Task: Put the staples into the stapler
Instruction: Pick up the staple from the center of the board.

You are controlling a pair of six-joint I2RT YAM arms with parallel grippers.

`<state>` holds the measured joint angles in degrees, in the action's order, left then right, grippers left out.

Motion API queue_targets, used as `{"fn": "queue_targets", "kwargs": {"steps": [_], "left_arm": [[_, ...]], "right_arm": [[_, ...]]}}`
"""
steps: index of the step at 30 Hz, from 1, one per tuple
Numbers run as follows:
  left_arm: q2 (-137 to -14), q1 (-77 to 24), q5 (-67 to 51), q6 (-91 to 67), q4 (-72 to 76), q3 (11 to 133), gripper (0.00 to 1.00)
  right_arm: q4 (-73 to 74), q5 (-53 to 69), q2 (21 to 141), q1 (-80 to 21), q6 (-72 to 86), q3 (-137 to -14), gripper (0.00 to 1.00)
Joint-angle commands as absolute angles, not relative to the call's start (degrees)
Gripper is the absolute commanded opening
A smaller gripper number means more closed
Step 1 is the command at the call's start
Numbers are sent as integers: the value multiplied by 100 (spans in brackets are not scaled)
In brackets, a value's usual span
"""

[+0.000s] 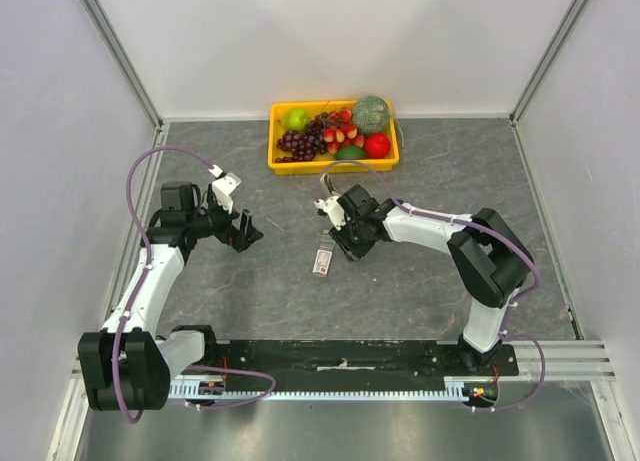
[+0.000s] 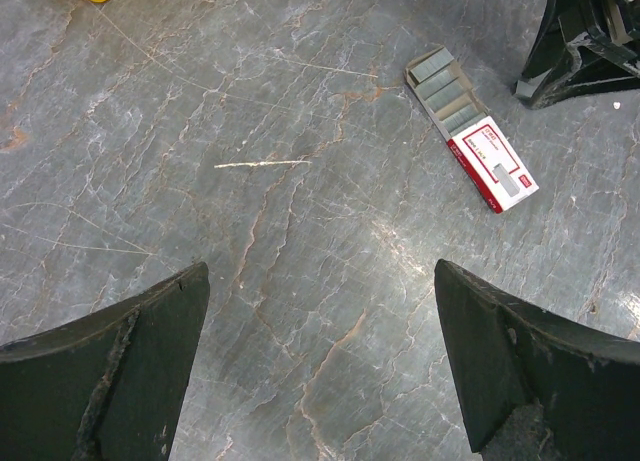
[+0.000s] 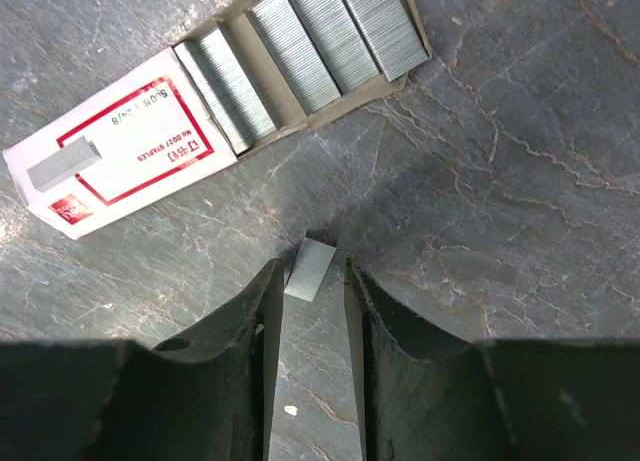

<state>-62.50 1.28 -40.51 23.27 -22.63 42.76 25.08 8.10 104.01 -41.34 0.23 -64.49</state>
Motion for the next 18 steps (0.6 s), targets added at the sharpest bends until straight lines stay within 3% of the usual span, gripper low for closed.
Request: {"fn": "queue_targets", "kwargs": {"steps": [1, 8, 18], "left_arm": [[-6161, 158, -4008, 2364, -2162, 4280, 100], [-6179, 158, -4016, 2373, -2153, 4272, 100], [-6179, 158, -4087, 2373, -2162, 4289, 100]], "right_arm": [[2408, 861, 10538, -4184, 79, -6478, 36], [2470, 721, 10529, -4210, 44, -6504, 18], [2917, 492, 10293, -4201, -658, -7031, 13]]}}
